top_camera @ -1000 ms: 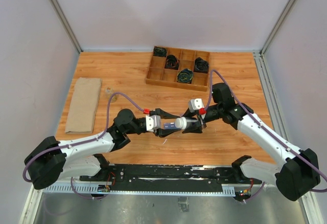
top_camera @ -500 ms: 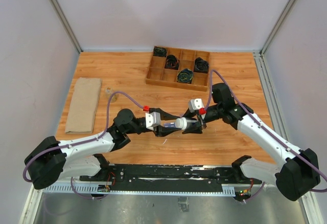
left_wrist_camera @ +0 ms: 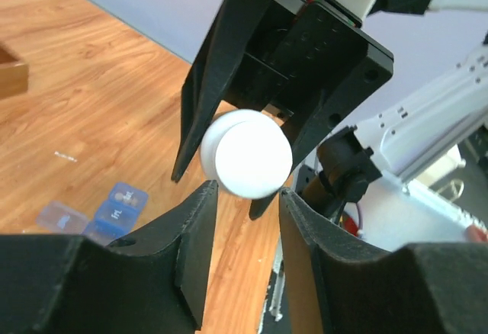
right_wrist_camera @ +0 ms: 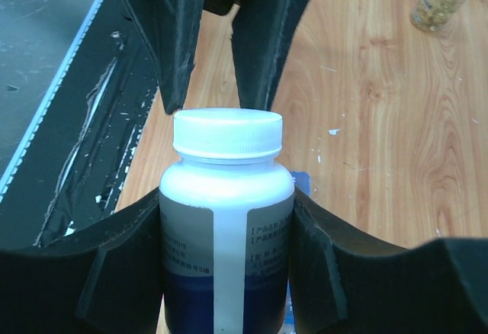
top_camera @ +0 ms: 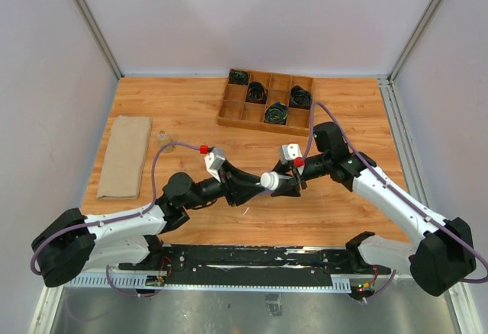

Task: Sort the pills into containers

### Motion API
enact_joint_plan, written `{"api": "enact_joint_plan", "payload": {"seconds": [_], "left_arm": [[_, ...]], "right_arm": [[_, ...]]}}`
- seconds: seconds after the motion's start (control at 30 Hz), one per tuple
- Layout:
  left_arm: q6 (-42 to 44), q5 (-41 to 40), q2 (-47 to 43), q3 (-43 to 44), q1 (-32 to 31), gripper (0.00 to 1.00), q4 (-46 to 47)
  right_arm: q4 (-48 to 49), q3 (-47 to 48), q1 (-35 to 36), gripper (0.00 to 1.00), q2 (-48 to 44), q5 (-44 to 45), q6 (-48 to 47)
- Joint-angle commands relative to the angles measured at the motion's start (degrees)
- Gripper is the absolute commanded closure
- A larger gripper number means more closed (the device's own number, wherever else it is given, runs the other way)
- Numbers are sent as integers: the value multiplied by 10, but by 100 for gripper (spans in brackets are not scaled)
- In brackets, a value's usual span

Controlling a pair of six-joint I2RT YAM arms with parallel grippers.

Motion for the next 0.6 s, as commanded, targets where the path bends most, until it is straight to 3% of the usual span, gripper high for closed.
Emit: {"api": "enact_joint_plan", "payload": {"seconds": [0.0, 0.23, 0.27, 0.4, 0.57], "left_arm": [[-84, -98, -32, -24, -10, 100, 11], [-59, -103, -37, -26, -14, 99, 5], [-36, -98, -49, -28, -14, 91, -3], [92, -63, -120, -50, -14, 45, -29], [268, -2, -177, -80, -14, 2, -18]], "right_arm": [[11, 23, -9, 99, 5, 28, 19], [11, 24, -9, 99, 8, 29, 21], [11, 24, -9, 99, 7, 28, 22], [11, 23, -9, 99, 6, 26, 20], [9, 23, -9, 99, 4, 20, 16]]}}
